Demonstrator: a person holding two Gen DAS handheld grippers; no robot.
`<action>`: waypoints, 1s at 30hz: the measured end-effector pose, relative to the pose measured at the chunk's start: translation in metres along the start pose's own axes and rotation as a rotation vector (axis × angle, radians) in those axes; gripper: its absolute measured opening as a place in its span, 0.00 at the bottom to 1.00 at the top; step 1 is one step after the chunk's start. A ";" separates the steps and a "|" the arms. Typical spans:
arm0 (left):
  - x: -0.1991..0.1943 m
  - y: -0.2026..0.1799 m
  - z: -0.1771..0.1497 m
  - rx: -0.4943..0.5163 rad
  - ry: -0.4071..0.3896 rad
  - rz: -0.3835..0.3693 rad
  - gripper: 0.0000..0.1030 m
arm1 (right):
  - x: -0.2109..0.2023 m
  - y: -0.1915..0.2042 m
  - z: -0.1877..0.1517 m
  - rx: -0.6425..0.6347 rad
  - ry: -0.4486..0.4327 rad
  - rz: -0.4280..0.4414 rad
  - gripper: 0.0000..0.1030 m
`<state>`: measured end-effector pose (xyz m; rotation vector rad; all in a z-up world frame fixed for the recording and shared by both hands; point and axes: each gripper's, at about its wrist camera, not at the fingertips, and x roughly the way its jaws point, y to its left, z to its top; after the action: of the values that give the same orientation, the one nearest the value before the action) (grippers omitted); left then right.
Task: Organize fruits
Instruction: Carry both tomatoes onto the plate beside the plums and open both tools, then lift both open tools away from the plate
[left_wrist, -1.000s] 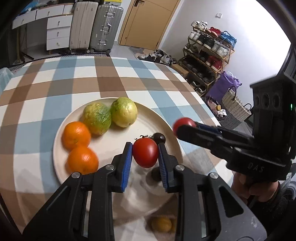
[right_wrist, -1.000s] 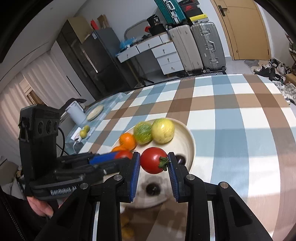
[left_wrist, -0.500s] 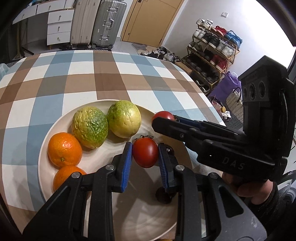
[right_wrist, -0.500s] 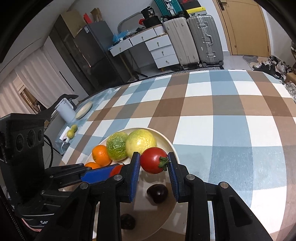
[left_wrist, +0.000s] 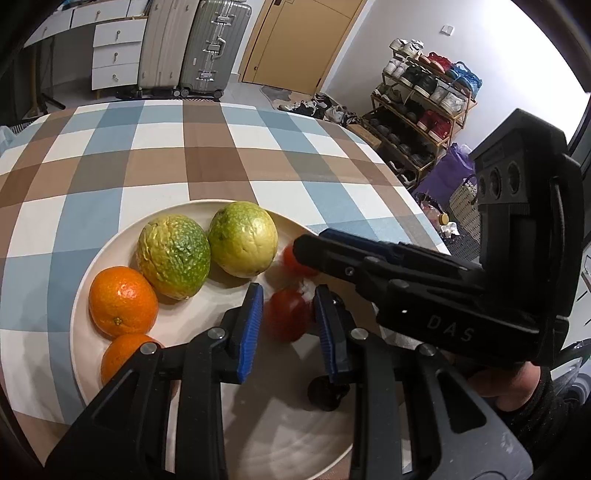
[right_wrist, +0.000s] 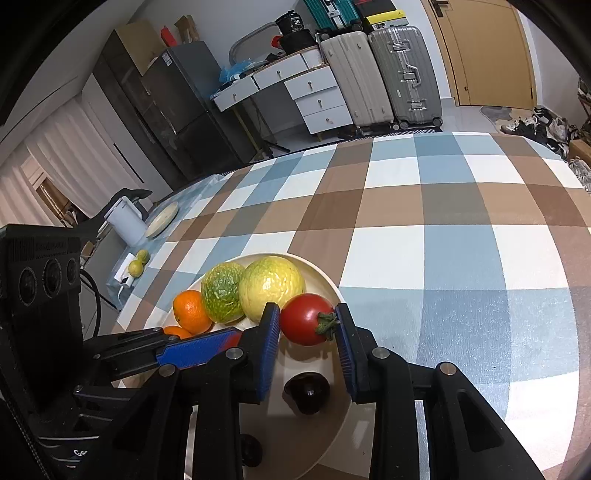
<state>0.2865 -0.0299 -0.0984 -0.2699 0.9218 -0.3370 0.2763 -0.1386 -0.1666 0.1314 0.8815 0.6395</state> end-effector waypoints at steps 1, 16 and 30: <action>-0.002 -0.001 0.000 0.001 -0.003 -0.001 0.25 | -0.002 0.001 0.000 -0.002 -0.007 -0.003 0.34; -0.070 -0.020 -0.019 0.023 -0.083 0.053 0.52 | -0.082 0.013 -0.012 0.046 -0.161 -0.019 0.65; -0.153 -0.043 -0.057 0.059 -0.201 0.144 0.80 | -0.150 0.051 -0.062 0.038 -0.270 -0.022 0.92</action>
<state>0.1478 -0.0133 -0.0038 -0.1780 0.7279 -0.1996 0.1360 -0.1925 -0.0865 0.2359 0.6335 0.5692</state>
